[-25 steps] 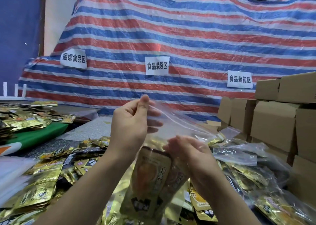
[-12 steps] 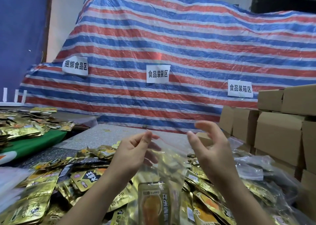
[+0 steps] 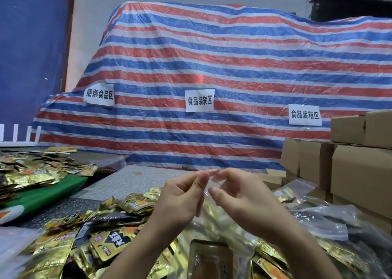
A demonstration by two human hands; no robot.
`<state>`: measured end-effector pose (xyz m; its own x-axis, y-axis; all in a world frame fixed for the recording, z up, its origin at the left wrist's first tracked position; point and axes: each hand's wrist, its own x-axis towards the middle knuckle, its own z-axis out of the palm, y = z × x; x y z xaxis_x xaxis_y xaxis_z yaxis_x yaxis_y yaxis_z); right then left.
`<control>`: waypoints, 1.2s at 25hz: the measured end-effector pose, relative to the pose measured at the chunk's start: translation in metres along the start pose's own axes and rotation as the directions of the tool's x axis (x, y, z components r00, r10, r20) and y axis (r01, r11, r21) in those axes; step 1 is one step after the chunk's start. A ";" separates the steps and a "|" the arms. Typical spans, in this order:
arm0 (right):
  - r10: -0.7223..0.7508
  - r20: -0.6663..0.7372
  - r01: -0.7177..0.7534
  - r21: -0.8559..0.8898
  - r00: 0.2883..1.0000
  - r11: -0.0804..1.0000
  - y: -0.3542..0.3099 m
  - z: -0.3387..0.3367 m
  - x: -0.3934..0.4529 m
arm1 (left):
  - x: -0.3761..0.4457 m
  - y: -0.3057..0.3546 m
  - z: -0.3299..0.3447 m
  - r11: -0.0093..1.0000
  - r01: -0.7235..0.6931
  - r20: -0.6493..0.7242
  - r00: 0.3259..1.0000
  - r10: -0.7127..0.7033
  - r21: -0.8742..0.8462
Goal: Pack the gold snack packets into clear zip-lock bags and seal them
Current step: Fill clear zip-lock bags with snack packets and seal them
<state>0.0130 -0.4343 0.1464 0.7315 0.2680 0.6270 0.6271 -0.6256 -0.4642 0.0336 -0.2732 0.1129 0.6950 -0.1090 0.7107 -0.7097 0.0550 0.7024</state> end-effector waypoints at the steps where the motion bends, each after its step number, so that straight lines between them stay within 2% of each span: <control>1: 0.000 -0.004 0.000 -0.020 1.000 1.000 0.000 -0.001 0.001 | 0.001 0.001 -0.001 1.000 0.009 0.007 1.000 -0.009 0.010; 6: 0.007 -0.035 -0.008 -0.013 0.999 1.000 0.003 -0.012 0.000 | 0.008 0.009 -0.013 0.990 0.033 -0.027 0.999 -0.030 0.138; 12: -0.014 -0.006 0.014 -0.009 1.000 1.000 -0.002 -0.016 -0.002 | 0.007 0.023 -0.019 0.925 -0.073 0.025 0.997 0.069 0.373; 20: -0.038 -0.037 0.036 -0.042 0.999 0.998 -0.011 -0.009 -0.003 | -0.001 0.021 -0.006 0.896 -0.095 -0.010 0.994 0.110 0.434; 24: 0.025 -0.056 -0.029 -0.072 0.998 0.997 -0.009 -0.004 -0.001 | -0.003 0.020 -0.002 0.869 -0.118 -0.006 0.990 0.138 0.480; 28: 0.089 -0.024 -0.091 -0.079 0.996 0.993 -0.007 -0.002 0.000 | -0.004 0.019 0.001 0.781 -0.203 0.034 0.973 0.228 0.590; 30: 0.104 -0.010 -0.105 -0.083 0.994 0.991 -0.007 -0.002 0.000 | -0.004 0.019 0.002 0.769 -0.219 0.046 0.970 0.241 0.600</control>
<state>0.0080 -0.4314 0.1506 0.7902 0.1937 0.5815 0.5225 -0.7088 -0.4739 0.0171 -0.2735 0.1232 0.4977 -0.1380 0.8563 -0.7679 -0.5292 0.3610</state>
